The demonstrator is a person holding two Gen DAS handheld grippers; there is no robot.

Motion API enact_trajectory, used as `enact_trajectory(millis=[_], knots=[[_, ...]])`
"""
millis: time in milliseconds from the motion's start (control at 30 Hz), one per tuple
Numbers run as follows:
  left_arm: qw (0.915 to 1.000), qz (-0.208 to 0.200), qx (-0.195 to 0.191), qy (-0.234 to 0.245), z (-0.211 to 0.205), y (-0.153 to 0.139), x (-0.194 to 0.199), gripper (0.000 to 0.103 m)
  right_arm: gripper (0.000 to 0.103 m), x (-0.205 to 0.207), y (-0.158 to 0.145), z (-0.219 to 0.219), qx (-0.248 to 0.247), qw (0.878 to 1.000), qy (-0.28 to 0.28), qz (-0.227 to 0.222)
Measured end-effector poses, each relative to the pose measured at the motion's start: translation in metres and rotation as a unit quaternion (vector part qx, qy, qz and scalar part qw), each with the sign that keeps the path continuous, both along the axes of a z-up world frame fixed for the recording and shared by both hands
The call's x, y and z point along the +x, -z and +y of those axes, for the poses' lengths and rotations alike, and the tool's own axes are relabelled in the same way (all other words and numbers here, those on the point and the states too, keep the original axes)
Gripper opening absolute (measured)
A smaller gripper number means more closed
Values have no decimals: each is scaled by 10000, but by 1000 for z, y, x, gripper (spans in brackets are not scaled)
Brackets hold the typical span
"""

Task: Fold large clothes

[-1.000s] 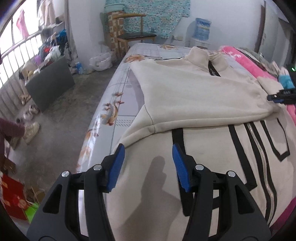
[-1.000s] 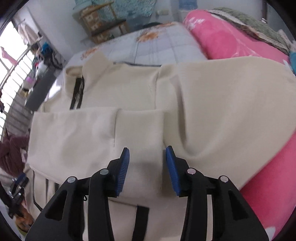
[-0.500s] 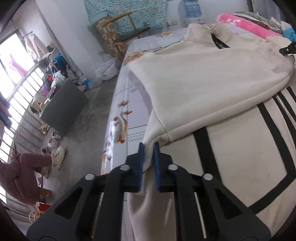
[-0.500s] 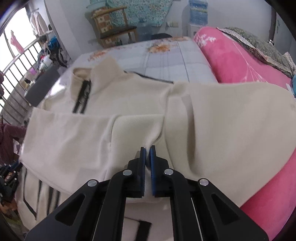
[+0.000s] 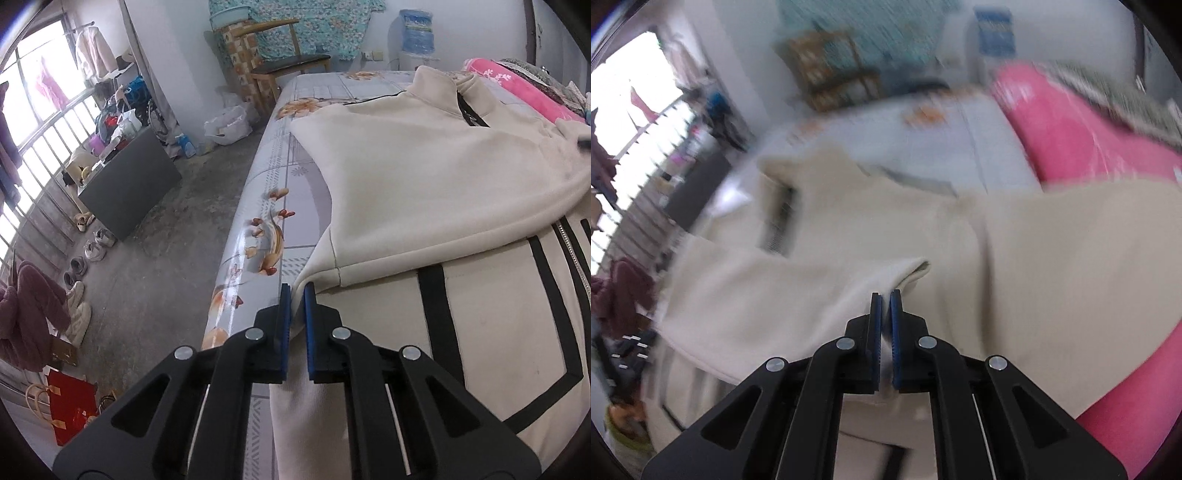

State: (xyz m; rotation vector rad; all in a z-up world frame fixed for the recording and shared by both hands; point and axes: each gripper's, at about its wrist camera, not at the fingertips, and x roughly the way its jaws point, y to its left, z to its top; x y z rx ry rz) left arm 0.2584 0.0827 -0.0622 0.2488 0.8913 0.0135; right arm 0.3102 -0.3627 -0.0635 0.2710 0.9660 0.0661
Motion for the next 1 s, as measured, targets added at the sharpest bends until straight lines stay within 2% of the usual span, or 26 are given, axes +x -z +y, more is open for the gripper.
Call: enact_trajectory(millis=[33,100,200,333,367,500,600,633,667,733,833,933,1000], knots=[[10000,9,25,15,-1,0,-1,7,5,2,12,-7,89,9997,66,215],[10000,21,86,34,-3,0,-1,7,5,0,22,-17,387,9986,104,335],[9999,40,154,48,-5,0,0,7,8,1,20,-19,430,9983,13,400],[10000,54,60,37,-3,-1,-1,10,32,7,19,-19,567,9968,-33,562],[10000,57,25,31,-2,-1,-1,10,33,11,20,-21,643,9963,-7,572],[9999,52,-88,21,1,-1,-2,10,33,28,23,-23,737,9954,7,605],[9999,40,-105,20,1,-2,-3,10,33,40,26,-17,616,9957,-47,695],[9999,41,-104,23,2,-2,-3,10,30,41,25,-14,508,9961,-74,712],[9999,30,-99,27,1,-1,-4,10,11,41,24,-12,419,9965,-75,721],[10000,10,-78,33,0,-1,-6,10,6,41,21,-6,153,9973,-113,708],[10000,-19,-21,29,-2,0,-6,10,5,41,1,1,110,9990,-166,397],[10000,-16,-62,14,-2,-1,-5,11,5,32,-58,6,430,9966,-318,-633],[10000,-13,-57,16,-2,-1,-5,11,5,22,-95,9,499,9900,-382,-1266]])
